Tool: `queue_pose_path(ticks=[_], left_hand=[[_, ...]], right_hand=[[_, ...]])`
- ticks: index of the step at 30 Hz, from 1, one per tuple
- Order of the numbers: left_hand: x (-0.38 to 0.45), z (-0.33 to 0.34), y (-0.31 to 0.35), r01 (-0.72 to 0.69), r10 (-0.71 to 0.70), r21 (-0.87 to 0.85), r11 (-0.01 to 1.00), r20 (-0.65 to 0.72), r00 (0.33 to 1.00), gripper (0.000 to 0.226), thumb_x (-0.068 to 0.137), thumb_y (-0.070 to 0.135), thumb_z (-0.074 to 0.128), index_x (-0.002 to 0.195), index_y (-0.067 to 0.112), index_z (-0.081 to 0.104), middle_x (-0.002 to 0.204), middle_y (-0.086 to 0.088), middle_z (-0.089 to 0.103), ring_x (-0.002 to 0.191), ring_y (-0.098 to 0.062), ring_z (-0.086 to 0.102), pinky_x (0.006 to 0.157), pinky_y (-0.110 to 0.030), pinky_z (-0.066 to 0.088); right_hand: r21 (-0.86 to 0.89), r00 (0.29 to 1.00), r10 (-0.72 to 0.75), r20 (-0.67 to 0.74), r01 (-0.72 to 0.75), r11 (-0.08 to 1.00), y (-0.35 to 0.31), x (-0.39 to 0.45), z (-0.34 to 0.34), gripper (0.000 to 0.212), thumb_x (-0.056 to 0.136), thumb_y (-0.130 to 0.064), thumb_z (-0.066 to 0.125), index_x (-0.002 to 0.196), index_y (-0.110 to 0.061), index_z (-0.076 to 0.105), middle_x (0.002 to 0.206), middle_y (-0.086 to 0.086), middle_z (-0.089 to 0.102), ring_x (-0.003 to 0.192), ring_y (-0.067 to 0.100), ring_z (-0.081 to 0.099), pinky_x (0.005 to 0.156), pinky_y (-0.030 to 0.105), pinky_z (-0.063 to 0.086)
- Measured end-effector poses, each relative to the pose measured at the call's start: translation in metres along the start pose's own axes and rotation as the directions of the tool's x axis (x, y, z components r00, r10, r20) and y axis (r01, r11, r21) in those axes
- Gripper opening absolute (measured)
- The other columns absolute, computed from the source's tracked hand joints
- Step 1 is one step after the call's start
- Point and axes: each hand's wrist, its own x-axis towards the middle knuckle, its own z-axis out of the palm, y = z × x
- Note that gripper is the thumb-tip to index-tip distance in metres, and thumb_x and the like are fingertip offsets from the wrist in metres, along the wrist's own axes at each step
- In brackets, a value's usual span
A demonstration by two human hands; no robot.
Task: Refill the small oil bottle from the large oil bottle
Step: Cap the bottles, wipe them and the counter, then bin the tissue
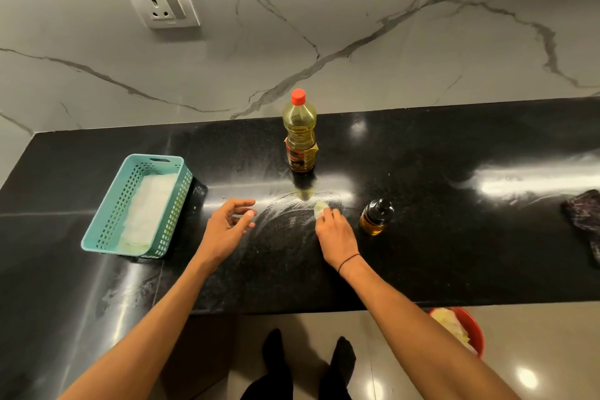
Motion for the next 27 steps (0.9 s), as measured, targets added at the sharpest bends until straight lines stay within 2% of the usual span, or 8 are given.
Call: queue_pose_path(ticks=[4, 8, 10, 12, 15, 18, 23, 27], left_hand=[[0.001, 0.005, 0.008, -0.013, 0.013, -0.005, 1.0, -0.006, 1.0, 0.02, 0.104, 0.023, 0.067, 0.122, 0.03, 0.069, 0.117, -0.005, 0.075, 0.092, -0.02, 0.078, 0.086, -0.04, 0.064], [0.0, 0.008, 0.014, -0.024, 0.024, -0.005, 1.0, -0.009, 1.0, 0.021, 0.104, 0.025, 0.067, 0.124, 0.03, 0.069, 0.116, -0.004, 0.075, 0.093, -0.019, 0.078, 0.087, -0.042, 0.064], [0.0, 0.013, 0.015, -0.02, 0.02, -0.002, 1.0, 0.004, 1.0, 0.022, 0.103, 0.022, 0.068, 0.124, 0.031, 0.069, 0.116, -0.003, 0.076, 0.095, -0.019, 0.077, 0.089, -0.044, 0.064], [0.0, 0.02, 0.015, -0.004, 0.003, 0.01, 1.0, 0.023, 1.0, 0.026, 0.102, 0.015, 0.07, 0.123, 0.032, 0.069, 0.114, -0.001, 0.077, 0.095, -0.018, 0.077, 0.09, -0.046, 0.064], [-0.001, 0.04, 0.018, -0.027, 0.022, 0.065, 0.997, 0.077, 0.997, 0.035, 0.097, 0.012, 0.076, 0.125, 0.031, 0.069, 0.111, 0.005, 0.078, 0.101, -0.012, 0.074, 0.096, -0.042, 0.062], [-0.001, 0.081, 0.021, -0.084, 0.06, 0.117, 0.99, 0.198, 0.978, 0.047, 0.089, 0.019, 0.085, 0.129, 0.036, 0.066, 0.116, 0.008, 0.074, 0.099, -0.011, 0.075, 0.094, -0.04, 0.062], [-0.001, 0.181, 0.033, -0.224, 0.104, 0.288, 0.931, 0.378, 0.92, 0.096, 0.074, 0.041, 0.095, 0.154, 0.039, 0.042, 0.14, 0.015, 0.055, 0.088, -0.005, 0.068, 0.087, -0.029, 0.058], [0.004, 0.238, 0.05, -0.191, 0.082, 0.297, 0.936, 0.343, 0.936, 0.111, 0.069, 0.042, 0.098, 0.159, 0.035, 0.034, 0.139, 0.016, 0.044, 0.087, -0.005, 0.067, 0.083, -0.029, 0.059]], right_hand=[[0.039, 0.956, 0.295, 0.007, -0.295, 0.955, 0.002, -0.018, -0.004, 0.028, 0.079, 0.001, 0.072, 0.106, -0.006, 0.071, 0.11, 0.015, 0.062, 0.096, 0.03, 0.059, 0.08, 0.038, 0.055], [0.26, 0.958, 0.285, -0.036, -0.267, 0.928, -0.03, -0.056, 0.002, 0.03, 0.075, 0.001, 0.071, 0.102, -0.01, 0.071, 0.104, 0.011, 0.063, 0.087, 0.029, 0.06, 0.071, 0.04, 0.055], [0.492, 0.928, 0.372, -0.027, -0.312, 0.813, -0.04, -0.067, 0.005, 0.015, 0.083, -0.002, 0.069, 0.093, -0.013, 0.068, 0.097, 0.005, 0.062, 0.085, 0.024, 0.059, 0.072, 0.04, 0.054], [0.753, 0.828, 0.56, 0.038, -0.392, 0.529, -0.036, -0.076, 0.002, 0.011, 0.091, -0.003, 0.066, 0.087, -0.013, 0.067, 0.093, 0.001, 0.062, 0.082, 0.017, 0.06, 0.074, 0.04, 0.054], [0.9, 0.536, 0.823, 0.188, -0.429, 0.074, -0.008, -0.097, -0.012, 0.016, 0.093, 0.0, 0.068, 0.092, -0.016, 0.071, 0.095, 0.002, 0.069, 0.088, 0.015, 0.068, 0.08, 0.038, 0.058], [0.946, 0.371, 0.91, 0.185, -0.318, -0.062, 0.04, -0.114, -0.021, 0.019, 0.096, 0.0, 0.065, 0.106, -0.014, 0.072, 0.106, 0.006, 0.071, 0.1, 0.025, 0.07, 0.085, 0.045, 0.059], [0.958, 0.438, 0.896, 0.075, -0.282, 0.057, 0.101, -0.09, -0.04, 0.028, 0.099, 0.0, 0.061, 0.122, -0.011, 0.071, 0.113, 0.0, 0.063, 0.102, 0.02, 0.067, 0.089, 0.042, 0.06], [0.961, 0.536, 0.831, 0.147, -0.276, 0.008, 0.13, -0.051, -0.038, 0.024, 0.097, 0.0, 0.062, 0.112, -0.014, 0.076, 0.112, 0.005, 0.071, 0.101, 0.021, 0.07, 0.084, 0.046, 0.062]])
